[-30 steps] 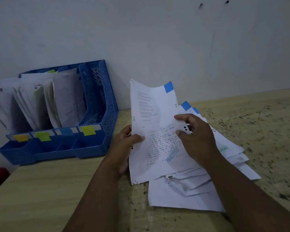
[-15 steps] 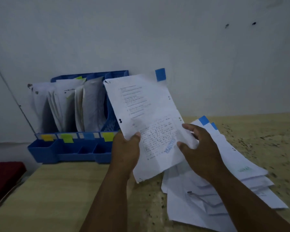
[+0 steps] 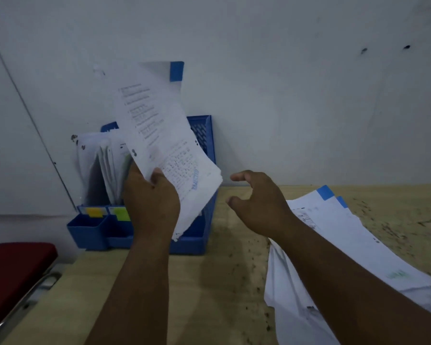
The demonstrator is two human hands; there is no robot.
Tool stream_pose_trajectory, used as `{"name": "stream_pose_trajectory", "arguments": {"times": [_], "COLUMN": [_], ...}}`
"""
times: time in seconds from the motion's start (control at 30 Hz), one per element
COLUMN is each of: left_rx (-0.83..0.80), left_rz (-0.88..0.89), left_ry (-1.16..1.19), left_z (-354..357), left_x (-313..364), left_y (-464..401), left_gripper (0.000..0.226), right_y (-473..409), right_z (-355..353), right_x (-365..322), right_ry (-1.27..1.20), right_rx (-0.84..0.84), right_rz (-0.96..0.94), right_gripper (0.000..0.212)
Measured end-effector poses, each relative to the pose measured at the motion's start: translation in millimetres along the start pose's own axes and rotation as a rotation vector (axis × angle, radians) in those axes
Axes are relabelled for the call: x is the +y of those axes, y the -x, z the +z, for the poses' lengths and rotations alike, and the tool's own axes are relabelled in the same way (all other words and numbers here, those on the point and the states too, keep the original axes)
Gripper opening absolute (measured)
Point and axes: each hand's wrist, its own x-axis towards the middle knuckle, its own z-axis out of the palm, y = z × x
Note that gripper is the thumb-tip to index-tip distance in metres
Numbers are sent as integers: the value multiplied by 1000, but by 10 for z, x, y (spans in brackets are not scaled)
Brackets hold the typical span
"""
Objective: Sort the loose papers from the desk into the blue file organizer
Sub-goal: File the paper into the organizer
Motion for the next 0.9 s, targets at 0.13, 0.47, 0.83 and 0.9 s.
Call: {"name": "stream_pose_trajectory", "arguments": {"times": [0.13,0.47,0.83,0.9], "left_rx": [73,91,38,53], "left_rz": [108,245,280,265], "left_ry": [-133,-381,-439,-463], "left_z": [-97,-121,123,174], "left_x": [-15,11,-238,-328], "left_y": [-249,-503,-563,-576], "left_gripper": [43,46,43,37], "right_y": [-175,-333,-362,-381], "right_z": [183,429,506,509], "right_x": [-145,-289,-249,-232], "right_ry": [-11,-30,-17,-22], "right_rx": [-27,-34,-43,-36], "right_rz": [-20,-34,-24,-16], "right_gripper": [47,46,45,45]}}
